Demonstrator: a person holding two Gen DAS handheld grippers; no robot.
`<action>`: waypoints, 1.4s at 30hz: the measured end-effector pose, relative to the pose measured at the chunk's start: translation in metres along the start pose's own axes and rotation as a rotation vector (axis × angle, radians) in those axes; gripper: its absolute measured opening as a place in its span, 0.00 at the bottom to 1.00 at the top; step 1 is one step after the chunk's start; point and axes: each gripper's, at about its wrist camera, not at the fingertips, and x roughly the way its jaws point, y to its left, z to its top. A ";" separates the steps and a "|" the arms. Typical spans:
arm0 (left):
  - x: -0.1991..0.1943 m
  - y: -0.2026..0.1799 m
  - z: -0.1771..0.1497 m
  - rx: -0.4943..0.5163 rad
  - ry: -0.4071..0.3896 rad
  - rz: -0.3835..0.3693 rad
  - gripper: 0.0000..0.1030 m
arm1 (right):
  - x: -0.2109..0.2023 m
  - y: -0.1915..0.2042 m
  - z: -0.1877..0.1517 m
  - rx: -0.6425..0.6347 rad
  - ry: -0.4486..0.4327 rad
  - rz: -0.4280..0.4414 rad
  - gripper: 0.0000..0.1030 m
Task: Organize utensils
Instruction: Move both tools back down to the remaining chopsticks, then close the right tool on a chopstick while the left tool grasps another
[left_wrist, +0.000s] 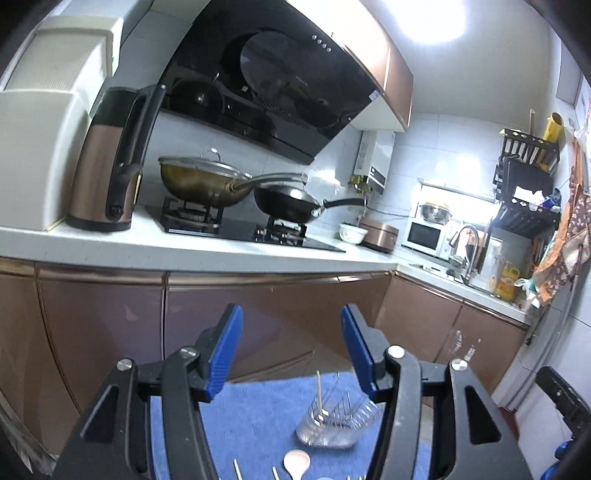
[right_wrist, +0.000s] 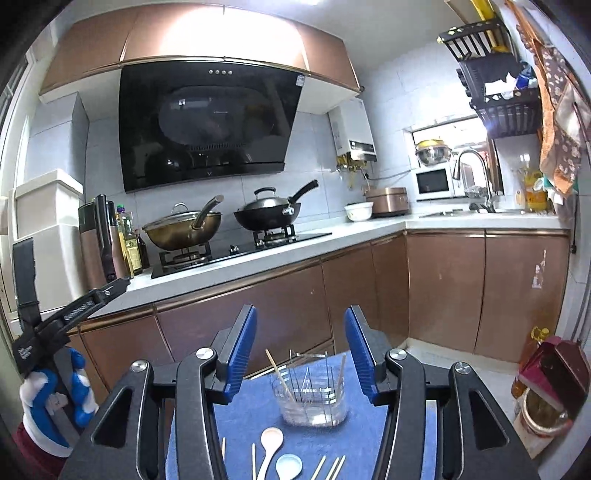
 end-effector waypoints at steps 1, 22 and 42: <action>-0.003 0.004 -0.002 -0.004 0.013 -0.003 0.52 | -0.001 0.000 -0.002 0.003 0.008 -0.004 0.48; 0.125 0.040 -0.137 -0.061 0.624 -0.051 0.51 | 0.092 -0.055 -0.115 0.143 0.455 -0.032 0.31; 0.251 0.052 -0.267 -0.193 1.161 -0.057 0.17 | 0.194 -0.084 -0.228 0.235 0.894 -0.017 0.15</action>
